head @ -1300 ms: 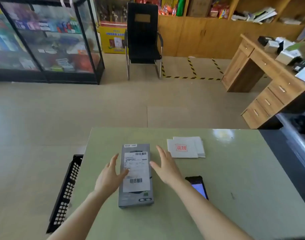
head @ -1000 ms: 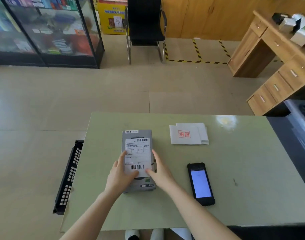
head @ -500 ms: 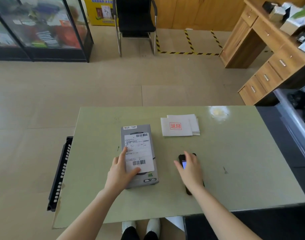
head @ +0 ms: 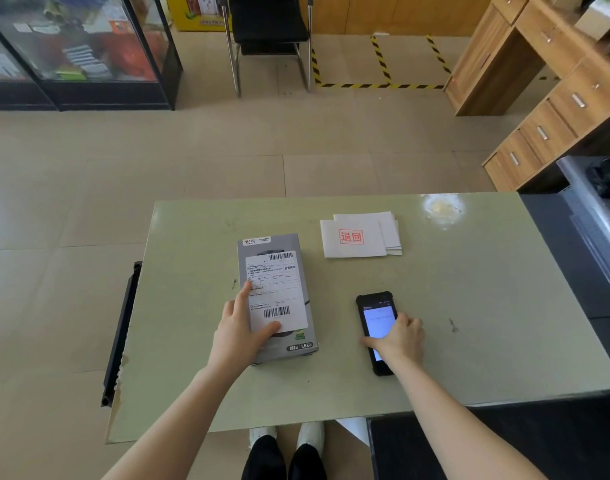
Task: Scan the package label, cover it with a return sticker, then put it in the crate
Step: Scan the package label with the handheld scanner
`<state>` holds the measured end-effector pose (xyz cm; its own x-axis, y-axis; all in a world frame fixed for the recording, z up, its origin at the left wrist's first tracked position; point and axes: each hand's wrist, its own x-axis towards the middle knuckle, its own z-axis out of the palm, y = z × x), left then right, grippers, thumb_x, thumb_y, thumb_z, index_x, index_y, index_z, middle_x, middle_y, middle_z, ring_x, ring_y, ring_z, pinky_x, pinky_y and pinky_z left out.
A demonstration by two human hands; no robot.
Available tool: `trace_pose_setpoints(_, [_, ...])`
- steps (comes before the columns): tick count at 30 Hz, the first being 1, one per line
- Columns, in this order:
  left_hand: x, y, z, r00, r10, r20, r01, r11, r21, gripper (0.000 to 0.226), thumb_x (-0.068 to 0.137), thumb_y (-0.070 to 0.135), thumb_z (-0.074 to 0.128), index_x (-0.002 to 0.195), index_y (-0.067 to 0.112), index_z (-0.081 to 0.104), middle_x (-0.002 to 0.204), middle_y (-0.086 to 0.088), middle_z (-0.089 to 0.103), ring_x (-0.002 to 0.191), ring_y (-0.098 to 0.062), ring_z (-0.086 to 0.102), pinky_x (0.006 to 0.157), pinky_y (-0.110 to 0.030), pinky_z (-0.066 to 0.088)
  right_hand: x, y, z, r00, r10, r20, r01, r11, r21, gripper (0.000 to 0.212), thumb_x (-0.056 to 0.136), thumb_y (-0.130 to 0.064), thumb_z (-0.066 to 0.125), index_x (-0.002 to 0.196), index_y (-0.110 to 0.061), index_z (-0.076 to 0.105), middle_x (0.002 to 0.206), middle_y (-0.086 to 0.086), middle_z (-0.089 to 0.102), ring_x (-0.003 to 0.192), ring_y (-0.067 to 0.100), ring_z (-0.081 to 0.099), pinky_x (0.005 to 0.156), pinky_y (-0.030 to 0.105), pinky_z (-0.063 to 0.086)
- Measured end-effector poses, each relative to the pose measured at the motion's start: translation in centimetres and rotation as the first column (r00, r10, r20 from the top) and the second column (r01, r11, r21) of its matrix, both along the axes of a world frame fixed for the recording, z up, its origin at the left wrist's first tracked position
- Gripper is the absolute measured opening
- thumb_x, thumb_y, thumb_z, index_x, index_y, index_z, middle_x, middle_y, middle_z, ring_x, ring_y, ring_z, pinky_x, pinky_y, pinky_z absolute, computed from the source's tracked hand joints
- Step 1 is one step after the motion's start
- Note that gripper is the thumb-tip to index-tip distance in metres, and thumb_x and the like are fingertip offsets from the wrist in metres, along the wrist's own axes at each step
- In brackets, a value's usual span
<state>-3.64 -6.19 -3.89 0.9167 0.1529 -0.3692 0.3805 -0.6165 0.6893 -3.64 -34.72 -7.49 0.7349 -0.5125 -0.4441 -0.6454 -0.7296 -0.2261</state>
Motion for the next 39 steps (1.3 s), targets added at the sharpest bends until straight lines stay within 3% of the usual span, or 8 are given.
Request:
trace_pose_setpoints(10, [-0.3,-1.8,0.2,0.998,0.053,0.028,-0.052,0.998,-0.026,0.092,0.072,0.046,0.075,0.143,0.042,0.016,0.12,0.002,0.041,0.089,-0.015,0.046,0.073,-0.031,0.042,-0.4,-0.9,0.5,0.995,-0.099,0.001,0.099,0.994,0.049,0.079,0.048,-0.027,0.087,0.111,0.0,0.048,0.117,0.015,0.046,0.108,0.03,0.046,0.084,0.036,0.046])
trace_pose_setpoints(19, [-0.9,-4.9,-0.3,1.0,-0.002,-0.029,-0.005,0.964,-0.265,0.083,0.088,0.03,0.059,0.146,0.046,0.002,0.12,0.003,0.034,0.097,-0.013,0.049,0.08,-0.041,0.057,0.6,-3.0,8.7,0.996,0.0,0.094,-0.026,0.963,0.269,0.082,0.045,-0.027,0.085,0.118,-0.011,0.052,0.114,0.01,0.055,0.105,0.028,0.055,0.089,0.044,0.051])
trace_pose_setpoints(22, [-0.9,-4.7,-0.1,0.995,-0.099,0.001,0.098,0.986,-0.138,0.081,0.09,0.034,0.057,0.148,0.041,0.0,0.127,0.0,0.036,0.094,-0.013,0.05,0.077,-0.028,0.048,0.5,-2.7,11.7,0.995,0.079,0.067,-0.095,0.95,0.298,0.092,0.044,-0.026,0.089,0.126,-0.01,0.05,0.12,0.008,0.054,0.109,0.025,0.054,0.094,0.042,0.049])
trace_pose_setpoints(24, [-0.6,-4.1,0.1,0.988,-0.145,0.046,0.145,0.989,0.008,0.081,0.087,0.041,0.06,0.148,0.037,0.008,0.139,-0.001,0.029,0.113,-0.019,0.048,0.081,-0.031,0.048,-0.2,-1.9,13.1,0.985,0.167,0.036,-0.171,0.949,0.266,0.093,0.044,-0.027,0.087,0.127,-0.011,0.048,0.12,0.006,0.052,0.108,0.022,0.053,0.092,0.039,0.049])
trace_pose_setpoints(26, [-0.3,-3.4,0.2,0.974,-0.212,0.086,0.197,0.969,0.15,0.081,0.083,0.051,0.062,0.148,0.035,0.015,0.155,0.002,0.01,0.14,-0.021,0.024,0.094,-0.035,0.048,-1.0,-0.8,14.0,0.97,0.243,-0.007,-0.235,0.945,0.229,0.09,0.044,-0.03,0.085,0.125,-0.015,0.049,0.117,0.002,0.048,0.104,0.019,0.052,0.084,0.033,0.051])
trace_pose_setpoints(29, [0.2,-2.2,0.3,0.926,-0.36,0.11,0.316,0.902,0.294,0.082,0.082,0.06,0.057,0.148,0.031,0.02,0.16,0.008,-0.001,0.147,-0.019,0.002,0.113,-0.04,0.032,-1.8,0.6,14.6,0.952,0.303,-0.043,-0.291,0.941,0.173,0.08,0.045,-0.032,0.083,0.118,-0.019,0.052,0.111,-0.003,0.048,0.095,0.014,0.051,0.066,0.022,0.044])
trace_pose_setpoints(34, [3.4,-0.4,0.9,0.853,-0.512,0.102,0.427,0.796,0.429,0.084,0.078,0.062,0.061,0.146,0.029,0.025,0.161,0.003,0.006,0.148,-0.02,-0.005,0.12,-0.048,0.008,-2.4,1.2,14.0,0.97,0.242,-0.022,-0.231,0.947,0.223,0.087,0.044,-0.032,0.083,0.123,-0.017,0.048,0.119,0.001,0.046,0.104,0.018,0.051,0.084,0.033,0.052])
trace_pose_setpoints(39, [8.7,1.0,2.1,0.777,-0.63,-0.015,0.57,0.692,0.444,0.118,0.055,0.066,0.077,0.148,0.041,0.008,0.16,-0.003,-0.012,0.146,-0.028,-0.015,0.113,-0.063,-0.004,-2.9,1.6,12.4,0.993,0.116,0.023,-0.115,0.901,0.418,0.078,0.042,-0.03,0.083,0.11,-0.025,0.044,0.11,-0.008,0.053,0.092,0.005,0.055,0.071,0.022,0.048])
